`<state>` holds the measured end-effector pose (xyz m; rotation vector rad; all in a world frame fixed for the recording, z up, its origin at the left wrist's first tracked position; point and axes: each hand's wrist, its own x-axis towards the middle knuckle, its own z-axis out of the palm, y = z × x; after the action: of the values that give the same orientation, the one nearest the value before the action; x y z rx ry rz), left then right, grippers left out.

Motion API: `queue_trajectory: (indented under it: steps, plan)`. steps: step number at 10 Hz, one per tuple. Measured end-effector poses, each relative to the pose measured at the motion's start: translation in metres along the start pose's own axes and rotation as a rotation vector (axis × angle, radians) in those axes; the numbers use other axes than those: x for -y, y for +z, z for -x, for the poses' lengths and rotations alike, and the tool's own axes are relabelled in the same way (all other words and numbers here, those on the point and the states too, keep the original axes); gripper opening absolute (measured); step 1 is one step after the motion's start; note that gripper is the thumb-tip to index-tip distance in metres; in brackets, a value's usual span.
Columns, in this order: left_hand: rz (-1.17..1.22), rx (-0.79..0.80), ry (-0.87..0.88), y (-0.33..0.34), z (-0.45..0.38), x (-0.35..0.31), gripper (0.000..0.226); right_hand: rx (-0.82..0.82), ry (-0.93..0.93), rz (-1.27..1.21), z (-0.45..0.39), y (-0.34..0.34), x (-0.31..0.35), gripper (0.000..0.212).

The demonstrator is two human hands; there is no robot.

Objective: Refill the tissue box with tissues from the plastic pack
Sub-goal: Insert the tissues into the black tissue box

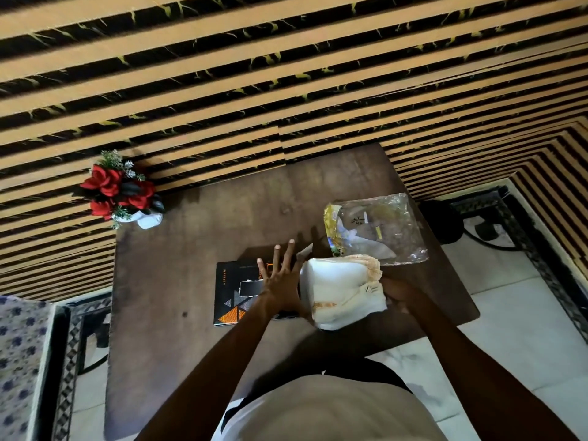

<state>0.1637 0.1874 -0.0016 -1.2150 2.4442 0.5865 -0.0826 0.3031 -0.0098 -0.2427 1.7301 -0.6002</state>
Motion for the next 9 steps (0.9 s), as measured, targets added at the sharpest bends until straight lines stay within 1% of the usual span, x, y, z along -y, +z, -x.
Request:
queue_trajectory:
  steps: [1,2,3,4,5,6,7,8,9]
  plan:
    - [0.016,0.019,0.025,-0.002,0.001,0.003,0.15,-0.037,-0.003,-0.061,0.016,0.007,0.02,0.037]
    - [0.122,0.041,0.054,-0.008,0.0,0.01,0.148,0.0,-0.031,-0.107,0.025,0.019,0.029,0.04]
    - [0.25,0.088,0.085,-0.016,0.002,0.018,0.136,-0.015,-0.019,0.008,0.025,0.027,0.026,0.032]
    - [0.453,0.122,0.104,-0.025,0.005,0.024,0.114,0.048,-0.017,0.059,-0.008,0.03,0.011,0.036]
    - [0.6,-0.03,0.05,-0.024,0.004,0.029,0.081,0.089,-0.026,0.087,-0.004,0.033,0.015,0.03]
    - [0.609,-0.218,0.071,-0.015,0.006,0.026,0.037,0.08,-0.037,0.073,-0.003,0.032,0.02,0.017]
    - [0.376,-0.224,0.036,-0.003,0.009,0.013,0.026,0.081,-0.067,0.125,-0.008,0.036,0.023,0.036]
    - [0.192,-0.173,0.001,0.008,0.007,0.005,0.062,0.052,-0.143,0.254,-0.012,0.044,0.032,0.038]
    - [0.102,-0.131,0.015,0.01,0.003,0.003,0.087,-0.034,-0.202,0.29,-0.013,0.052,0.041,0.034]
